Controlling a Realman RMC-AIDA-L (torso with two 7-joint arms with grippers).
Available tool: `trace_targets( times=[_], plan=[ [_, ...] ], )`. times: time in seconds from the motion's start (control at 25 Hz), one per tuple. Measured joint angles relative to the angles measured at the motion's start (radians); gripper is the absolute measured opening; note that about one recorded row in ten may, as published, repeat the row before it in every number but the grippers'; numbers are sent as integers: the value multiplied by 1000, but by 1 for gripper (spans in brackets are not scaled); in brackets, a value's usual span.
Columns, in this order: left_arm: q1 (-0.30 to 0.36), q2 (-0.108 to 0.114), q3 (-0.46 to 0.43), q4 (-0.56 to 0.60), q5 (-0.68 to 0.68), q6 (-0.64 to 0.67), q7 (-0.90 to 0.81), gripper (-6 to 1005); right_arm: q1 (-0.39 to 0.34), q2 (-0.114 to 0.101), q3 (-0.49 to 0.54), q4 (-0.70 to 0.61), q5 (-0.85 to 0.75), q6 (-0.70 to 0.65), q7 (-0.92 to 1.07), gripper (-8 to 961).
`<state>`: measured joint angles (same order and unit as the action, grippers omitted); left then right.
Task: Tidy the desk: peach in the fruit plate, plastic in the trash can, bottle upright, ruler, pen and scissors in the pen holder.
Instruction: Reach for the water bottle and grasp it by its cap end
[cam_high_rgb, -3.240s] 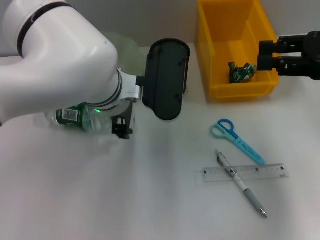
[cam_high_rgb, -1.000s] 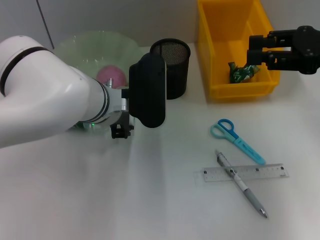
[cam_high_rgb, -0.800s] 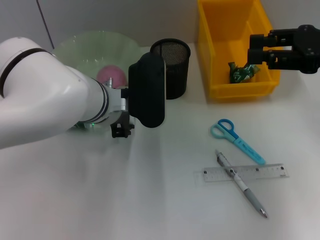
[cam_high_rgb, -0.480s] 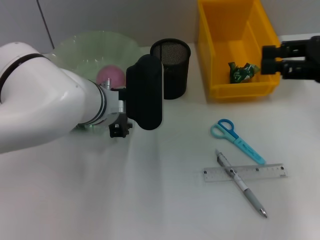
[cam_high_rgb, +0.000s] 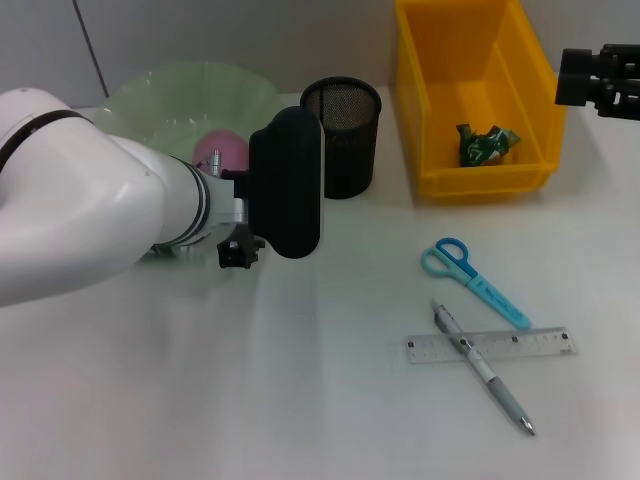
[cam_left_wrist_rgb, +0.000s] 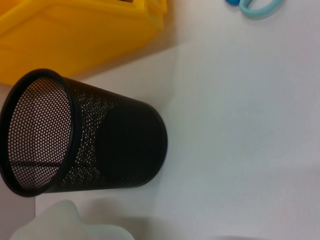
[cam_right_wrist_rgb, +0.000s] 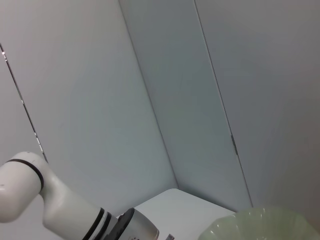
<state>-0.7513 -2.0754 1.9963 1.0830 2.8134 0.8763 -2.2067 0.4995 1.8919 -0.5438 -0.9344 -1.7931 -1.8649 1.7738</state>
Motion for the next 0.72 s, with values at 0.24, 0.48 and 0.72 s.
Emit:
trace_targets(
  times=[0.24, 0.48, 0.72],
  plan=[
    [2, -1, 6, -1, 0, -3, 0, 464, 2, 2, -4, 0, 0, 5, 0, 511],
    [2, -3, 8, -2, 1, -24, -7, 464, 6, 3, -4, 0, -4, 4, 0, 511],
    [0, -3, 9, -20, 2, -51, -10, 463, 6, 4, -4, -13, -4, 0, 4, 511]
  ],
)
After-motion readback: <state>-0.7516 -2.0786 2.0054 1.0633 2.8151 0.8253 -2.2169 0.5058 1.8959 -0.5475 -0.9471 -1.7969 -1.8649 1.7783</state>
